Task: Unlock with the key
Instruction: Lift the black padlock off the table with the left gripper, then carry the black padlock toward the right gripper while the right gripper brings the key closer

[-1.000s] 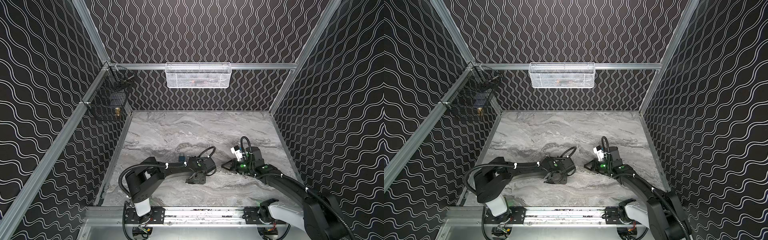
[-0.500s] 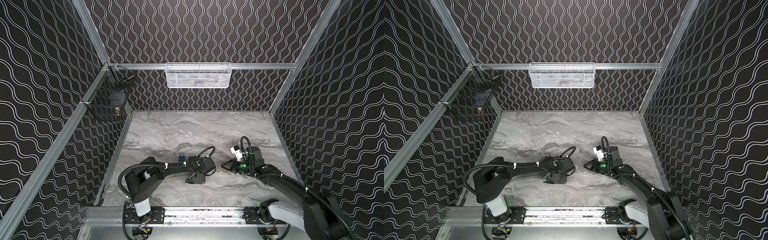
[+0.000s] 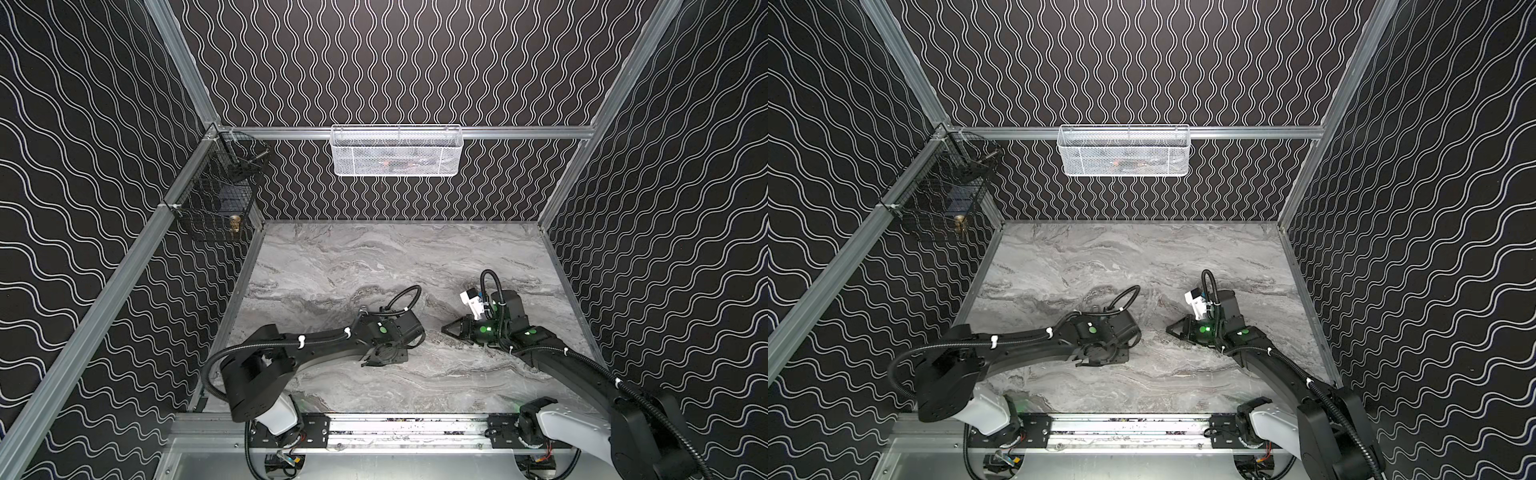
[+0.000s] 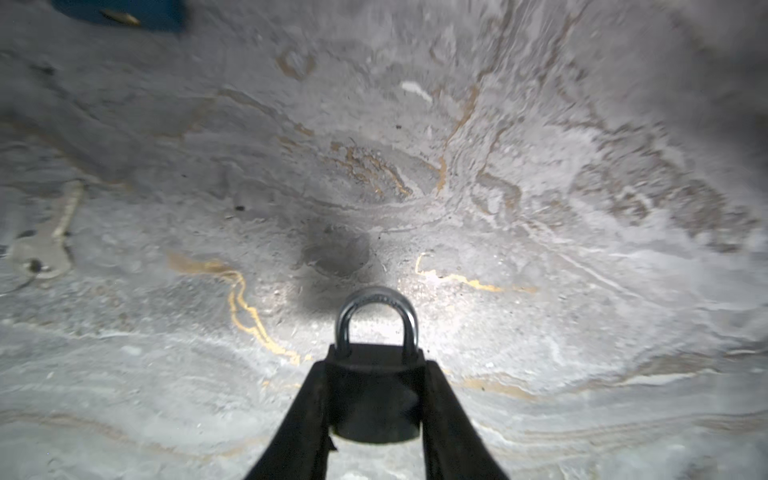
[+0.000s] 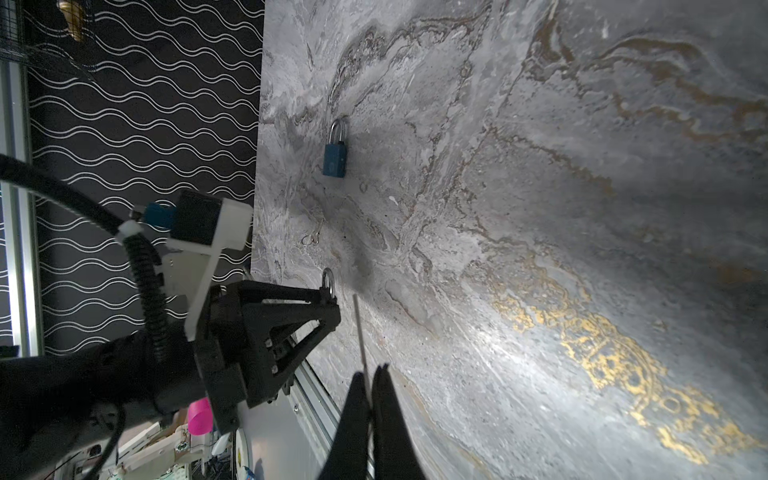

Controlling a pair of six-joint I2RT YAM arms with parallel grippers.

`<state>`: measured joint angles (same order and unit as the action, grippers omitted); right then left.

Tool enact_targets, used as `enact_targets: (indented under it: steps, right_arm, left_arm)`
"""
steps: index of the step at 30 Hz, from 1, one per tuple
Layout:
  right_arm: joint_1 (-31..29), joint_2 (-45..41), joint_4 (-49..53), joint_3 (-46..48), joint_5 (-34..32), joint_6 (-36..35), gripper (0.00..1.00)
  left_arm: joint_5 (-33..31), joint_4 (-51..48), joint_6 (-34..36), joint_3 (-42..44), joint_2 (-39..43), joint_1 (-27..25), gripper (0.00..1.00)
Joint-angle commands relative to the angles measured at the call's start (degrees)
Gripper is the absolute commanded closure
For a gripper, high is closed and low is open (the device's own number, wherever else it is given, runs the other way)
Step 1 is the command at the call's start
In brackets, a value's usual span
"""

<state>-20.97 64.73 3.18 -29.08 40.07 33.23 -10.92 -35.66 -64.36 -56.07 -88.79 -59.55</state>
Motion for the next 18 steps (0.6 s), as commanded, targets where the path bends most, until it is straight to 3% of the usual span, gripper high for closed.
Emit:
enact_targets:
  steps: [1, 7, 18]
  right_arm:
    - [-1.5, -0.7, 1.7, -1.3, -2.1, -0.5, 1.0]
    - [-8.6, -3.6, -0.7, -0.4, -9.5, 3.5, 1.0]
    - [-27.4, -3.0, -18.5, 5.4, -27.4, 14.6, 1.0]
  left_arm:
    - [-2.2, 0.2, -4.2, 1.2, 3.5, 0.6, 0.74]
    - [-4.5, 2.4, -10.2, 3.2, 9.9, 1.3, 0.77]
    - [-4.0, 6.6, -16.7, 1.7, 13.2, 3.6, 0.83]
